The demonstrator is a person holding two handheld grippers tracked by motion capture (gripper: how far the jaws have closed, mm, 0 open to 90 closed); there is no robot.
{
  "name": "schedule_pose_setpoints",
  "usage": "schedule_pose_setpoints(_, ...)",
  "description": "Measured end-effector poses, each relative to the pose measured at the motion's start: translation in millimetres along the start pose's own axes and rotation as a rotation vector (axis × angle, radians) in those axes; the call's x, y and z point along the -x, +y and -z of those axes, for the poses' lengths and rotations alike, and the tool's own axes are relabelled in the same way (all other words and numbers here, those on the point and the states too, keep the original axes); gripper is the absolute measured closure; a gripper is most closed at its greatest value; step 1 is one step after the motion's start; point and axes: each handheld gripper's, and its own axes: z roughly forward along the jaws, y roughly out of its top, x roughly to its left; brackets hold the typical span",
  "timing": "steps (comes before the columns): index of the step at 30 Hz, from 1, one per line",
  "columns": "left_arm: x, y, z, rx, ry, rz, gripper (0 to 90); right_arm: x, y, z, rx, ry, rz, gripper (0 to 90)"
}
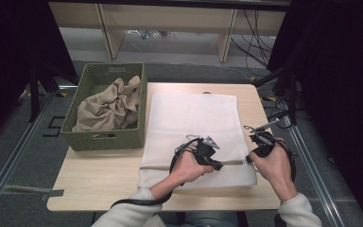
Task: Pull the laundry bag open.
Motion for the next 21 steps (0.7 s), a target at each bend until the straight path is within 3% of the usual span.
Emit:
schedule_pose_setpoints(4,-1.5,-2.0,3.8,0.007,-0.002,0.013,86.7,2.1,-0.4,1.1,0.007,-0.001,-0.004,85.0)
schedule_pose_setpoints(5,-2.3,-2.4,5.0,0.003,-0.002,0.01,86.6,-4.4,-0.4,4.9,-0.027,-0.002,-0.083,85.0)
schedule_pose_setpoints(6,-2.8,-2.9,5.6,0.004,0.0,0.008,86.7,-4.8,-0.4,4.7,-0.022,0.009,-0.081,85.0)
schedule_pose_setpoints(7,-3.1,-3.4,6.5,0.004,0.003,0.008,86.6,0.5,-0.2,1.9,0.002,-0.005,-0.019,85.0)
schedule_pose_setpoints(8,-3.6,-4.2,7.2,0.004,0.001,0.011,86.6,1.6,-0.3,0.8,0.011,-0.002,-0.003,85.0)
schedule_pose_setpoints(13,-6.2,-8.5,10.5,0.002,0.007,0.018,86.6,1.6,-0.1,-0.7,-0.003,0.003,-0.022,85.0)
schedule_pose_setpoints(15,-6.4,-9.2,11.2,0.006,0.007,0.019,86.6,1.1,0.1,-1.2,0.001,0.002,-0.003,85.0)
schedule_pose_setpoints(16,-6.5,-9.4,11.6,0.005,0.005,0.02,86.6,-5.1,-0.2,1.4,-0.029,0.007,-0.067,85.0)
schedule_pose_setpoints(21,-7.7,-11.5,14.1,0.0,0.008,0.021,86.6,-5.7,-0.4,1.0,-0.033,0.002,-0.081,85.0)
